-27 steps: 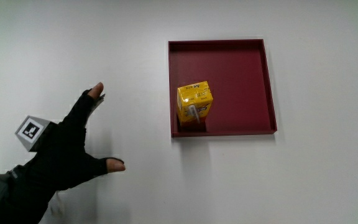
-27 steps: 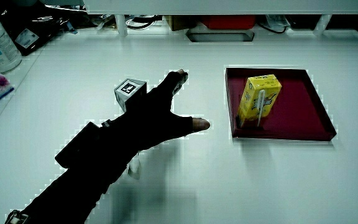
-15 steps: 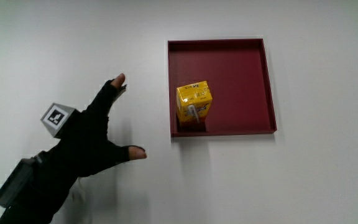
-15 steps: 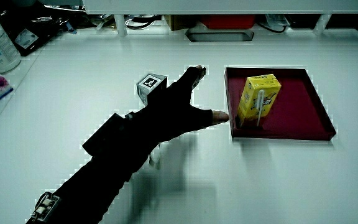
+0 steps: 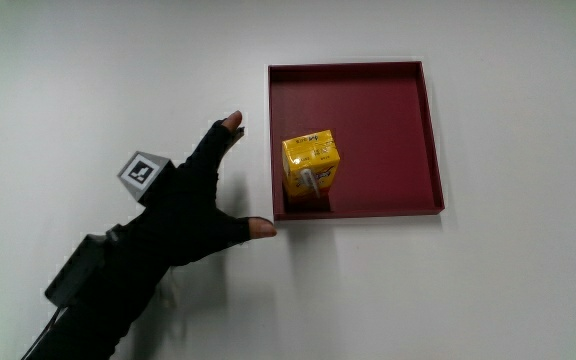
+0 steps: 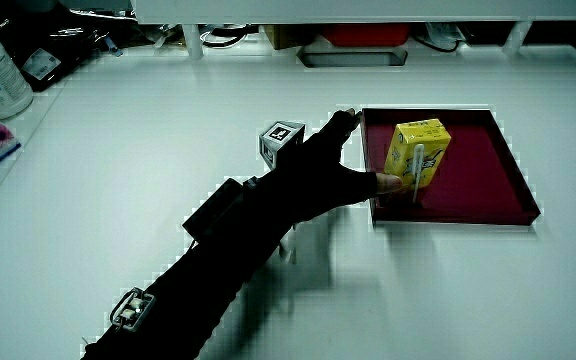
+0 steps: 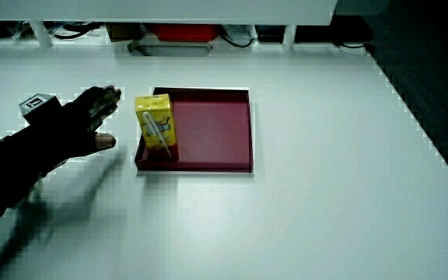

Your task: Pick ice redtea

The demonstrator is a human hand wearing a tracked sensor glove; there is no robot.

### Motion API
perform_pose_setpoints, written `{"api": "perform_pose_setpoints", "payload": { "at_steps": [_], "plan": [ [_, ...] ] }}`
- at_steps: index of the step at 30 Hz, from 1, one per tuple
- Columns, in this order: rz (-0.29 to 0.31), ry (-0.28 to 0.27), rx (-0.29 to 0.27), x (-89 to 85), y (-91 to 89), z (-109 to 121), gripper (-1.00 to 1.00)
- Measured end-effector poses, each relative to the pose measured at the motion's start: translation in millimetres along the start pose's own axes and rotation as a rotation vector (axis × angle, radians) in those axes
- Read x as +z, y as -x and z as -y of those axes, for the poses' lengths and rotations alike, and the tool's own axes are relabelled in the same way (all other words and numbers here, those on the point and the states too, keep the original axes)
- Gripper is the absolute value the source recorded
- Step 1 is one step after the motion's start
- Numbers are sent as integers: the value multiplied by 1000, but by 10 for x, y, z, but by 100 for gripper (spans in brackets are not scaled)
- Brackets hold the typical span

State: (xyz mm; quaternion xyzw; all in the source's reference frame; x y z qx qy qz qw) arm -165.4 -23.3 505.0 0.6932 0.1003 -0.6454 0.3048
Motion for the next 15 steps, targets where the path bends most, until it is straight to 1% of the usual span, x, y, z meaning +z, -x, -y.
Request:
{"api": "perform_pose_setpoints", "payload": {
  "at_steps": [2, 3, 4, 6, 8, 9, 11, 13, 14, 15],
  "plan": [
    [-2, -4, 4, -23, 21, -59, 0],
    [8, -2, -8, -40, 19, -88, 0],
    [2, -3, -5, -44, 49, -120, 0],
    [25, -1, 6, -98, 33, -168, 0],
    [44, 8, -6, -151, 44, -221, 0],
    [38, 11, -17, -171, 54, -247, 0],
    [53, 15, -12, -220, 64, -289, 0],
    [31, 16, -8, -252, 98, -341, 0],
    [41, 18, -20, -276, 81, -355, 0],
    [37, 17, -26, -289, 74, -365, 0]
  ]
}}
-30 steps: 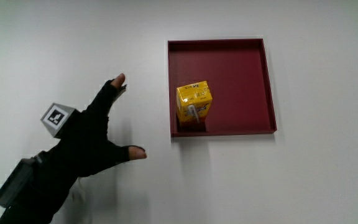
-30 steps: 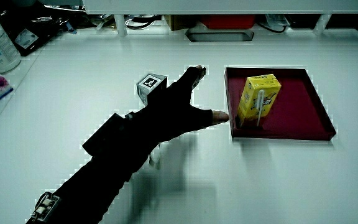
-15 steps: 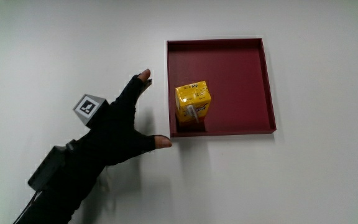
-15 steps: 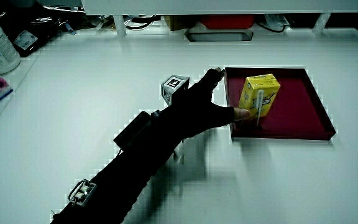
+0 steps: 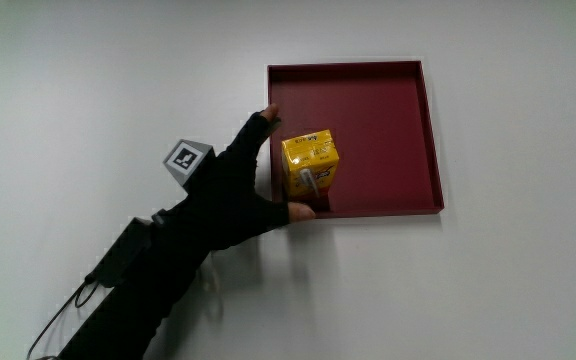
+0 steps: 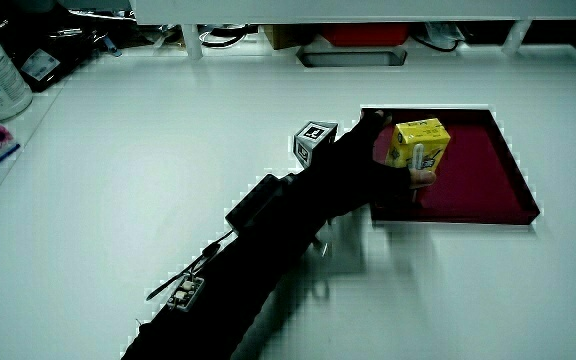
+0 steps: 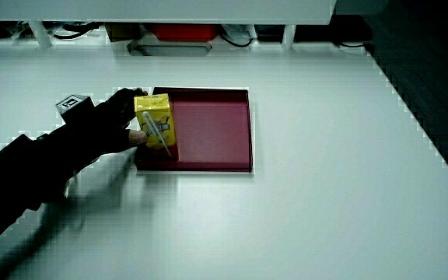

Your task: Pick ice redtea

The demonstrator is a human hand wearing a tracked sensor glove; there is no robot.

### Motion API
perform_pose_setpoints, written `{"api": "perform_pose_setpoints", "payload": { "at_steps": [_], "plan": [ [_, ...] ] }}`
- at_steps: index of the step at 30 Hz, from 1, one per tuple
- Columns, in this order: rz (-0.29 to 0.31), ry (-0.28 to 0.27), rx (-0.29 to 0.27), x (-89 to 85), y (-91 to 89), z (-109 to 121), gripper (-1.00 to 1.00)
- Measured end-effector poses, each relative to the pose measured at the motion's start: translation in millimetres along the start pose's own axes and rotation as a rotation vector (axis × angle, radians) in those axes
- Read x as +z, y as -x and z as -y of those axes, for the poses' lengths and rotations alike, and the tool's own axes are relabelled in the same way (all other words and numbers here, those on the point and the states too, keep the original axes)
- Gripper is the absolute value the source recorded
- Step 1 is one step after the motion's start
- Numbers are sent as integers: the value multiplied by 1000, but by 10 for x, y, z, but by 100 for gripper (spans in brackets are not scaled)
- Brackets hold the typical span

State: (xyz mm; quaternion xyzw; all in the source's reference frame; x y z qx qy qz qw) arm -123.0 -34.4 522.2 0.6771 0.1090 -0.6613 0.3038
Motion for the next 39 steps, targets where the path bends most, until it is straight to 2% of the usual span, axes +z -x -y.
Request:
{"api": "perform_pose_setpoints", "payload": {
  "at_steps": [10, 13, 20, 23, 29, 34, 36, 39],
  "plan": [
    [7, -21, -21, -17, 11, -37, 0],
    [10, -40, -30, 0, 21, -30, 12],
    [-20, -151, -80, 84, 24, 17, 42],
    [-20, -173, -68, 100, 25, 19, 54],
    [-36, -161, -73, 82, 45, -7, 79],
    [-21, -152, -87, 66, 23, -9, 100],
    [-37, -159, -91, 66, 27, -6, 100],
    [-19, -158, -95, 63, 42, -2, 100]
  ]
}}
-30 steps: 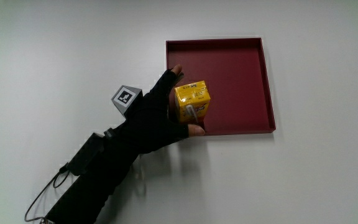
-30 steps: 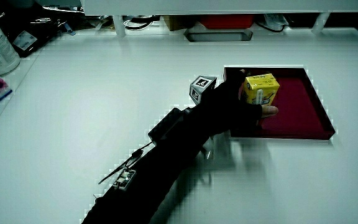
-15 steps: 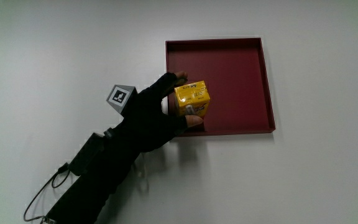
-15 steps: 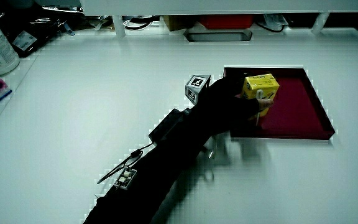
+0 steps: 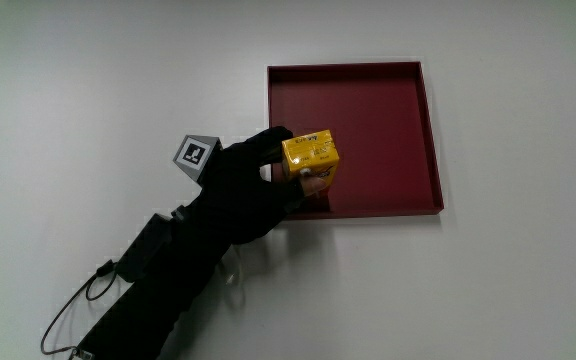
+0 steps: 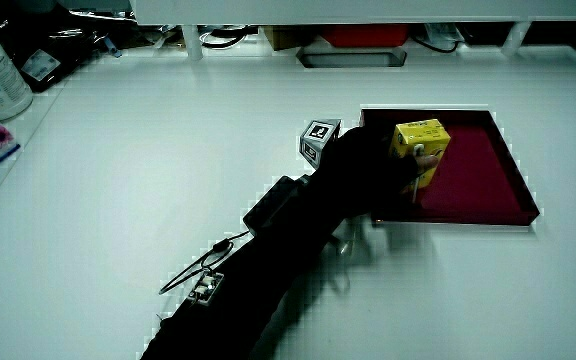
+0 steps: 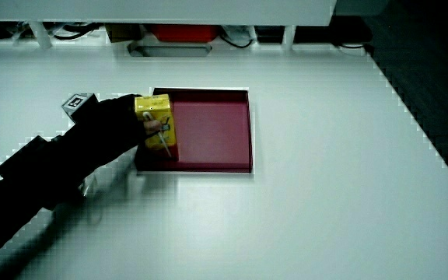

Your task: Pick ice redtea

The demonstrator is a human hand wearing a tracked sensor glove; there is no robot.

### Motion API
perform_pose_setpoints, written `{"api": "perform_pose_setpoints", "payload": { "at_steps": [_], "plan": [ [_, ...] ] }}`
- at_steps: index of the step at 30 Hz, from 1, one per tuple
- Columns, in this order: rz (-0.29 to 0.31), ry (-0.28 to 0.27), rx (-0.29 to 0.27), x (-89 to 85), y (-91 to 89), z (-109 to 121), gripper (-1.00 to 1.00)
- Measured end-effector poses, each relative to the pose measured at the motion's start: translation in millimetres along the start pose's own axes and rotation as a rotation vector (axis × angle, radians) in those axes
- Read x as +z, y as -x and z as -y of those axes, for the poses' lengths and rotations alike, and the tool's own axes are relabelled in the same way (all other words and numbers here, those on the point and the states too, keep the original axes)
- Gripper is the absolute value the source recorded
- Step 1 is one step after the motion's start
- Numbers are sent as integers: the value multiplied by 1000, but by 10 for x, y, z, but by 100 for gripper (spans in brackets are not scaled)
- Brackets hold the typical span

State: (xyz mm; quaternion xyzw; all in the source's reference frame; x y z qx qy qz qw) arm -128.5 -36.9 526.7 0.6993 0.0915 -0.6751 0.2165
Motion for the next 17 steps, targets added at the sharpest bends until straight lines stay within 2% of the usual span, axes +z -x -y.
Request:
{"api": "perform_pose_setpoints", "payload": {
  "at_steps": [5, 8, 11, 15, 17],
  "plan": [
    [9, -2, -13, 5, 28, 3, 100],
    [60, -19, -23, 19, 8, 22, 100],
    [58, -16, -51, 46, -97, 29, 100],
    [108, -9, -80, 108, -316, 47, 100],
    [98, -13, -91, 171, -406, 66, 100]
  ]
}}
